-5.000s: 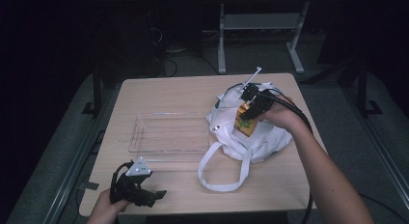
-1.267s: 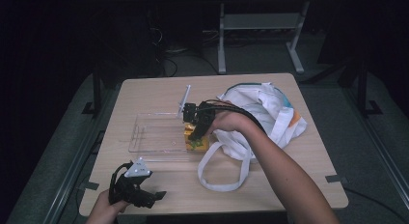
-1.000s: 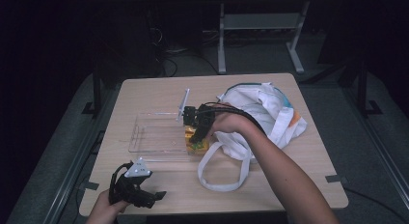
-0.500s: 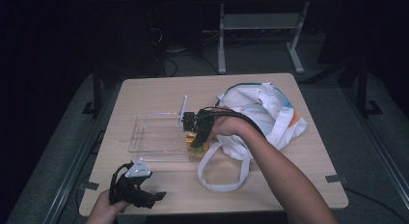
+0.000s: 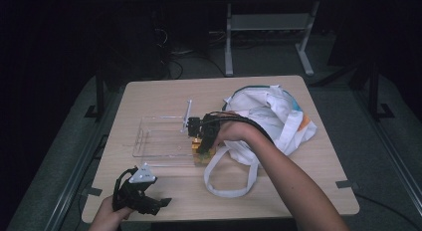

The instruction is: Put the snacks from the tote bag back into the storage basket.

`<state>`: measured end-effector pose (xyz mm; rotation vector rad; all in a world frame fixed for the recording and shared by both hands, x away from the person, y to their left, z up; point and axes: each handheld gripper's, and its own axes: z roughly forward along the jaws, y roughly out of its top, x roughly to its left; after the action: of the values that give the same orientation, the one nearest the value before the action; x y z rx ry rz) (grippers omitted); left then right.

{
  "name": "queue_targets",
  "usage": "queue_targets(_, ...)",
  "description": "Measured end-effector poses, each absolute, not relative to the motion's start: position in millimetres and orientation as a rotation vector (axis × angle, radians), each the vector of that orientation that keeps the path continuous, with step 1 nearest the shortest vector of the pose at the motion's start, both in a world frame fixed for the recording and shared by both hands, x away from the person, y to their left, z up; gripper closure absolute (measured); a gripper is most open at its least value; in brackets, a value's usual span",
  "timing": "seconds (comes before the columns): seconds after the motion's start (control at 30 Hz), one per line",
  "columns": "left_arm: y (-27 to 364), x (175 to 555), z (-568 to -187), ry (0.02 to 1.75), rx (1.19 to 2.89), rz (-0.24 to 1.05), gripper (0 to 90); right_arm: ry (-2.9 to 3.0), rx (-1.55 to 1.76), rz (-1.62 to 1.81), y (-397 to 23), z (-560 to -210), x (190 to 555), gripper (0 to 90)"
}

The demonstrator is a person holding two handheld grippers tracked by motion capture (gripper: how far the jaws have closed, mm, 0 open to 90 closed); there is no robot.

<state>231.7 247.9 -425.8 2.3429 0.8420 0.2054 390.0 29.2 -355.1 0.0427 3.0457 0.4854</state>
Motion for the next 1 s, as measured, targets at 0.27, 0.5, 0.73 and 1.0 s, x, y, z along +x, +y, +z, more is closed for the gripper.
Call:
queue_targets(0.27,247.2,232.5,-426.5,0.835,2.347,0.210,13.3,3.017,0.132,0.599,16.7,-340.8,390.9,38.9)
queue_targets(0.5,247.1,233.8,-426.3,0.858,2.328,0.209,13.3,2.988,0.222,0.697,-0.2,-334.4,389.8,33.9)
queue_targets(0.73,245.4,234.6,-427.1,0.869,2.323,0.209,13.3,2.950,0.307,0.822,-23.2,-324.3,386.5,32.8)
queue_targets(1.0,246.8,233.6,-427.7,0.864,2.320,0.204,13.3,2.896,0.377,0.865,-49.4,-320.5,384.2,32.7)
